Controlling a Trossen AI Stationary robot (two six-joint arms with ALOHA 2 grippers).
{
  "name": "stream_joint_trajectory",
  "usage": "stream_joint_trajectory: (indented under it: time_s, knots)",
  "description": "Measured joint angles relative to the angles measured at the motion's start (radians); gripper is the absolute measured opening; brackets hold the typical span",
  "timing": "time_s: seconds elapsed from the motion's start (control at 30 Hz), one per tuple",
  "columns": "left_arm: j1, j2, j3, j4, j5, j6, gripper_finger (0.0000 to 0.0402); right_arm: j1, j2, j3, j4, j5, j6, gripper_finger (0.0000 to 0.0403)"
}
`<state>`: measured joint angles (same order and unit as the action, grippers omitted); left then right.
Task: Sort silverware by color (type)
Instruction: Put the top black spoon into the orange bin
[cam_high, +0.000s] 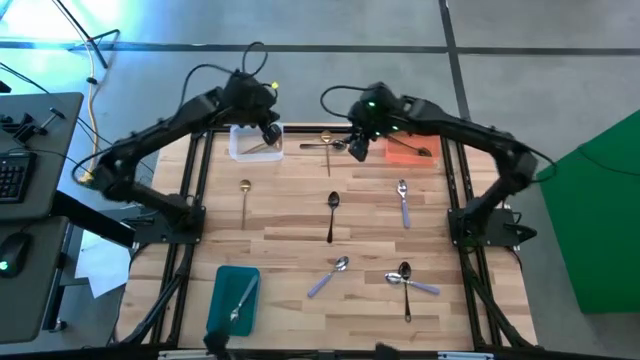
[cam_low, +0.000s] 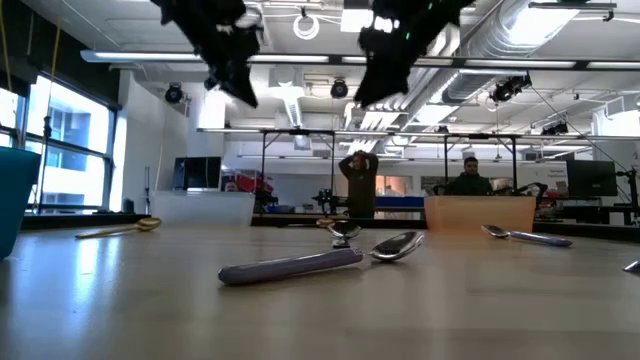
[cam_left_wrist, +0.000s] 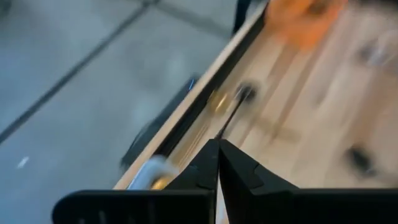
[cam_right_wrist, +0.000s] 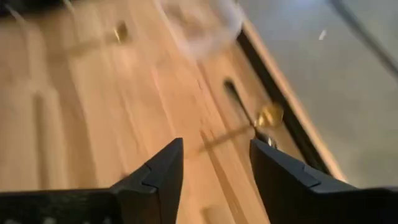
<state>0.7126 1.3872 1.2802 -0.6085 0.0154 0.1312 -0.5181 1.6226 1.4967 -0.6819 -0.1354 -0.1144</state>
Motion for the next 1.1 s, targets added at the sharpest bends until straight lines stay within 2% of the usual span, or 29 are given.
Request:
stream_joint_trajectory:
  time_s: [0.23,0.37,0.53,0.67,0.77,0.93,1.1]
  knots:
    - [-0.087,-0.187,-0.176,0.197,-0.021,-0.137,0.0000,-0.094,0.210,0.000,0.008,-0.124,-0.114,0.0212]
    - [-0.127,-0.262,-0.284,0.226,-0.052,-0.237,0.0001,-0.121,0.280,0.000,0.026,-0.128,-0.161,0.0242]
    - [-0.176,-0.324,-0.387,0.269,-0.058,-0.296,0.0001,-0.148,0.340,0.000,0.155,-0.129,-0.190,0.0276]
    - [-0.207,-0.341,-0.425,0.284,-0.078,-0.341,0.0000,-0.158,0.396,0.000,0.257,-0.130,-0.249,0.0283]
    - [-0.228,-0.345,-0.432,0.284,-0.101,-0.358,0.0001,-0.166,0.444,0.039,0.258,-0.129,-0.290,0.0283]
    - [-0.249,-0.345,-0.432,0.290,-0.107,-0.364,0.0001,-0.183,0.541,0.157,0.205,-0.138,-0.316,0.0282]
    - [-0.264,-0.345,-0.432,0.290,-0.111,-0.365,0.0000,-0.191,0.653,0.305,0.037,-0.172,-0.330,0.0281]
